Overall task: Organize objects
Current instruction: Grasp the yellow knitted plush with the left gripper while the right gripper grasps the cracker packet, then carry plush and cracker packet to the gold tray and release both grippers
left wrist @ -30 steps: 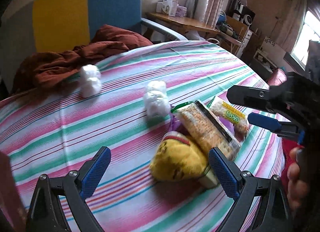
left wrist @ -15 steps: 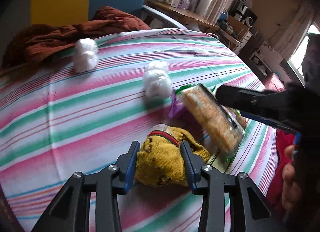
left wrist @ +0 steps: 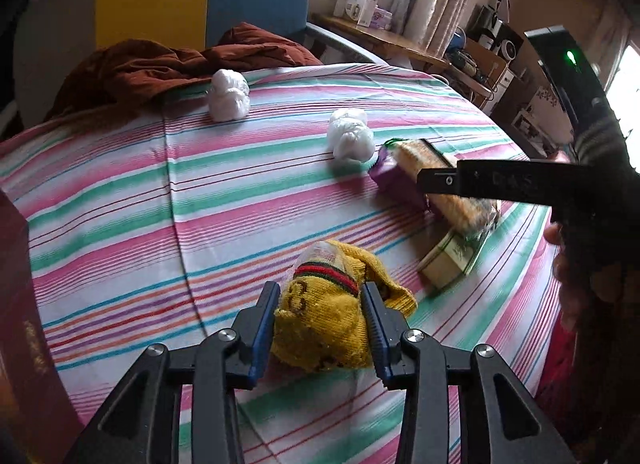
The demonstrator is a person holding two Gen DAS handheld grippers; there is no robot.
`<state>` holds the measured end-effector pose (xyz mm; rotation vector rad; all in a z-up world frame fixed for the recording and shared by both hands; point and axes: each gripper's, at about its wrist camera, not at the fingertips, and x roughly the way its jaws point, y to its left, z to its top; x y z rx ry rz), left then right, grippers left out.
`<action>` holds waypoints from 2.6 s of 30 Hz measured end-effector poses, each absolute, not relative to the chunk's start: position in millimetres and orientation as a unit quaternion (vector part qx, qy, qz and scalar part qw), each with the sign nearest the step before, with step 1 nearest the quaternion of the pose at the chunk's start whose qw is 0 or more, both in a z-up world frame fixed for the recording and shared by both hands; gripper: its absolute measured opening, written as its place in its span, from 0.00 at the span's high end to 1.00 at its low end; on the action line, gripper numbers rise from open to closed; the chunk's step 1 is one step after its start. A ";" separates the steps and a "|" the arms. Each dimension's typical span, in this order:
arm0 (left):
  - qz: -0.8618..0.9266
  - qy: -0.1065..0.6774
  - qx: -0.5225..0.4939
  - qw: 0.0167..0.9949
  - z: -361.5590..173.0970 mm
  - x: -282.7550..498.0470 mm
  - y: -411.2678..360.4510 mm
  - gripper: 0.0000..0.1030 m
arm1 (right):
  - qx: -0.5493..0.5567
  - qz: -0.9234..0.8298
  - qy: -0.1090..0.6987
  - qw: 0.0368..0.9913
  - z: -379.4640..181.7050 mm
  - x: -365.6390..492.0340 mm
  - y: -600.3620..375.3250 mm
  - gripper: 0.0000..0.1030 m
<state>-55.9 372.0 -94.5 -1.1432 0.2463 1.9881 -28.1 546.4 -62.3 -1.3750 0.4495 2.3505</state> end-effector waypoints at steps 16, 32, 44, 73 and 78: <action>0.802 0.109 -0.443 0.386 -91.8 -48.4 359.1 0.62 | -0.440 0.871 0.188 0.117 -42.1 -26.1 533.4 0.53; 0.844 0.114 -0.391 0.348 -45.6 -22.4 308.1 0.64 | -0.405 0.894 0.171 0.084 -25.0 -23.2 519.1 0.53; 0.885 0.080 -0.352 0.294 -1.5 -22.4 240.2 0.64 | -0.405 0.895 0.163 0.091 -24.2 -22.8 518.0 0.53; 0.924 -0.024 -0.360 0.129 -5.0 -33.9 46.6 0.63 | -0.420 0.900 0.104 -0.049 -4.6 -40.2 367.2 0.53; 0.926 -0.052 -0.362 0.092 -6.3 -33.6 4.2 0.63 | -0.430 0.889 0.101 -0.117 -0.6 -53.0 303.5 0.53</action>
